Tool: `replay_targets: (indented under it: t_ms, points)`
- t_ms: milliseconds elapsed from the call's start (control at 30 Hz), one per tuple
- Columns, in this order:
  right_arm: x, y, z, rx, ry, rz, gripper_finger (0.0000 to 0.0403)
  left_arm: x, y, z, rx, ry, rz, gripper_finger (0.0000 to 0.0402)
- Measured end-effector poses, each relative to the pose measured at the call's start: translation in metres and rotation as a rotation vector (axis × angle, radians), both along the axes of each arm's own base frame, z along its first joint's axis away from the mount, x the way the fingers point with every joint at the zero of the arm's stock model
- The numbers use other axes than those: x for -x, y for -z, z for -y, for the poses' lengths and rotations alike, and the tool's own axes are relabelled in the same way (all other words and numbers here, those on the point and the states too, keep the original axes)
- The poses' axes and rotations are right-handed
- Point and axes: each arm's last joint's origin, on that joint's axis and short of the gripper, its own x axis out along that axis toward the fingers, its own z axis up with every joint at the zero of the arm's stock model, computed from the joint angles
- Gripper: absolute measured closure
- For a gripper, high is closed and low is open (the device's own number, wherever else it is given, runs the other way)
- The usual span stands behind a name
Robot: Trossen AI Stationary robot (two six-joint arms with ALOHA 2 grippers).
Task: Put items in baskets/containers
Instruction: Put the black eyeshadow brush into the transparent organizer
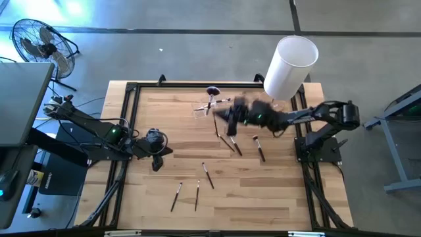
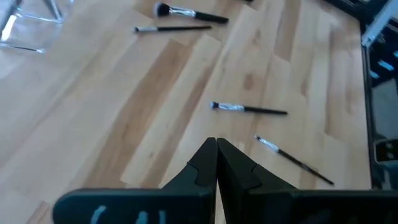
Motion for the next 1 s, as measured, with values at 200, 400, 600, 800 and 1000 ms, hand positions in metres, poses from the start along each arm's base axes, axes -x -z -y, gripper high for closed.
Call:
replay_targets:
  t_ms: [200,400,600,800,1000]
  points:
    - [0.01,-0.008,0.055,0.422,0.189,0.167,0.0402,-0.001,-0.002,-0.003,-0.066,-0.096,0.042,0.0401]
    - [0.01,0.008,0.105,0.513,0.293,0.05,0.0402,-0.004,-0.007,-0.004,-0.082,-0.165,0.124,0.0402]
    - [0.014,0.031,0.135,0.506,0.248,-0.006,0.0402,-0.007,-0.011,-0.003,-0.072,-0.184,0.169,0.0401]
    - [0.011,0.048,0.138,0.452,0.193,-0.028,0.0402,-0.015,-0.003,-0.001,-0.094,-0.234,0.15,0.0401]
    - [0.012,0.05,0.138,0.433,0.184,-0.074,0.0402,-0.023,0.004,0.004,-0.081,-0.231,0.127,0.0402]
